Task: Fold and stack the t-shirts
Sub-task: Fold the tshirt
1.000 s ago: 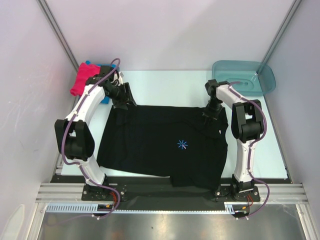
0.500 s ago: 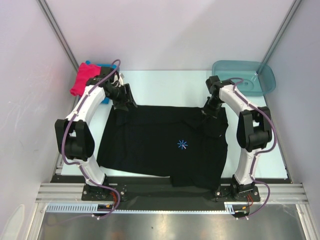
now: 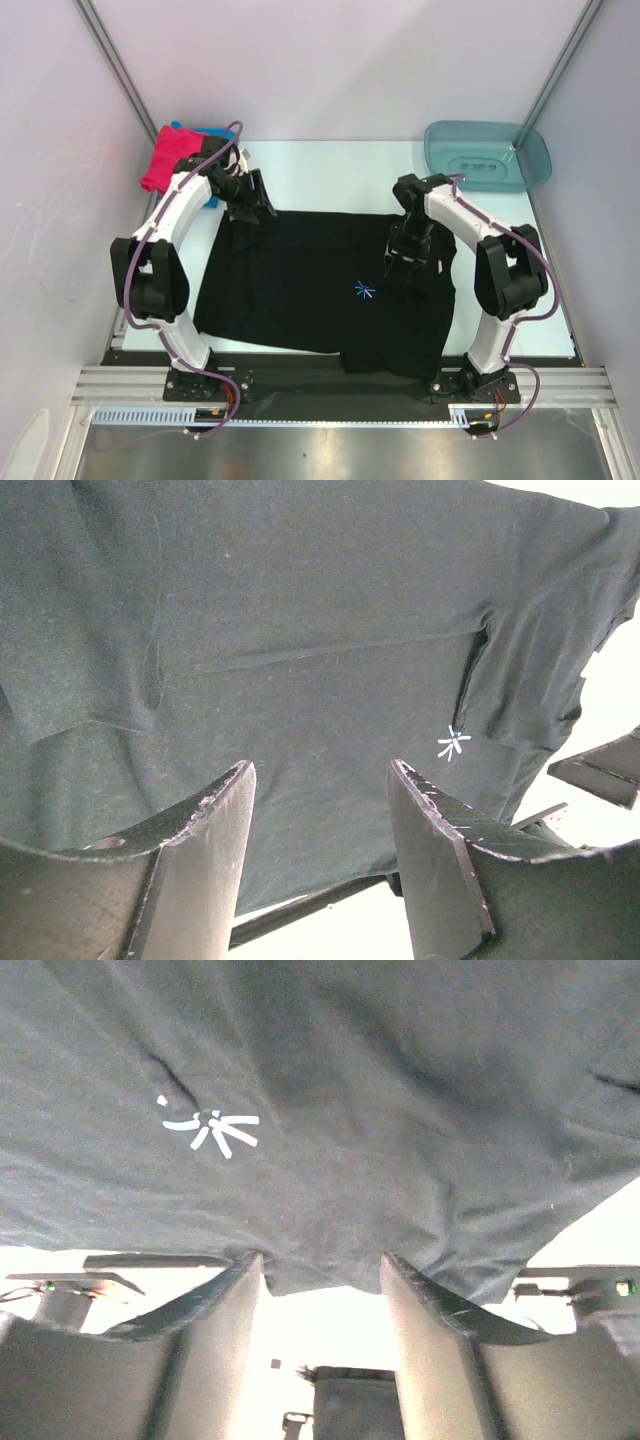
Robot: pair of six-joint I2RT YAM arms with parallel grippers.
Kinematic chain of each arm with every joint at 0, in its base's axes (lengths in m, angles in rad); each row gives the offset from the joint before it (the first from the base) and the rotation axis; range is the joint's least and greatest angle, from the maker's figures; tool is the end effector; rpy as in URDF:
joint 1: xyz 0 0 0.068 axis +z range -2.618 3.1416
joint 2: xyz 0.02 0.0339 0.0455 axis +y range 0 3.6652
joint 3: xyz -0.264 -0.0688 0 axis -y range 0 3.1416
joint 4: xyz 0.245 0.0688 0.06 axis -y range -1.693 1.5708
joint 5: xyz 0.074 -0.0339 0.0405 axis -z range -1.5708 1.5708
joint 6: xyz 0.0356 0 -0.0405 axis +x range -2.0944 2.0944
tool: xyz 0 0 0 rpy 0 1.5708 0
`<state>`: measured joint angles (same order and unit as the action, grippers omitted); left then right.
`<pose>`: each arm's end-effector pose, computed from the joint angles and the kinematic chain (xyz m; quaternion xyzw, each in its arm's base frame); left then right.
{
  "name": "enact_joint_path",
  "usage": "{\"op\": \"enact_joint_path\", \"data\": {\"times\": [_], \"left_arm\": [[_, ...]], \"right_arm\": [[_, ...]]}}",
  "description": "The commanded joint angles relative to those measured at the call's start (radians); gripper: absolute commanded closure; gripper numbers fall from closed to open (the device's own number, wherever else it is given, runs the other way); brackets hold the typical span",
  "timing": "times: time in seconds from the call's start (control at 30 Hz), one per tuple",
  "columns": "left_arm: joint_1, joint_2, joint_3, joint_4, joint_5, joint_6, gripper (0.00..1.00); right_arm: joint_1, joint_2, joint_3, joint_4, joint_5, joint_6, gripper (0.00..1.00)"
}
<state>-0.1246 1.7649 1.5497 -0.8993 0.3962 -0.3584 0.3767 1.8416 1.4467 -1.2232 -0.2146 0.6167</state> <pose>0.3656 -0.0596 0.2829 -0.0672 0.9537 -0.2392 0.1695 0.3084 0.1302 0.2203 -0.1215 -0.9865 -0.0829 0.0717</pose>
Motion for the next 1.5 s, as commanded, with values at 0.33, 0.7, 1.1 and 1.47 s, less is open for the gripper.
{"op": "enact_joint_path", "data": {"times": [0.33, 0.7, 1.1, 1.47], "left_arm": [[-0.007, 0.005, 0.061, 0.005, -0.045, 0.015, 0.37], [-0.003, 0.103, 0.174, -0.128, -0.394, 0.03, 0.3], [-0.004, 0.248, 0.351, -0.145, -0.326, -0.039, 0.13], [-0.024, 0.275, 0.423, -0.078, -0.186, -0.076, 0.0]], "right_arm": [[-0.163, 0.129, 0.383, 0.096, 0.227, -0.072, 0.38], [-0.197, 0.358, 0.558, 0.105, 0.101, -0.123, 0.41], [-0.246, 0.459, 0.595, 0.04, 0.173, -0.186, 0.47], [-0.217, 0.269, 0.397, 0.238, -0.069, -0.321, 0.58]]}}
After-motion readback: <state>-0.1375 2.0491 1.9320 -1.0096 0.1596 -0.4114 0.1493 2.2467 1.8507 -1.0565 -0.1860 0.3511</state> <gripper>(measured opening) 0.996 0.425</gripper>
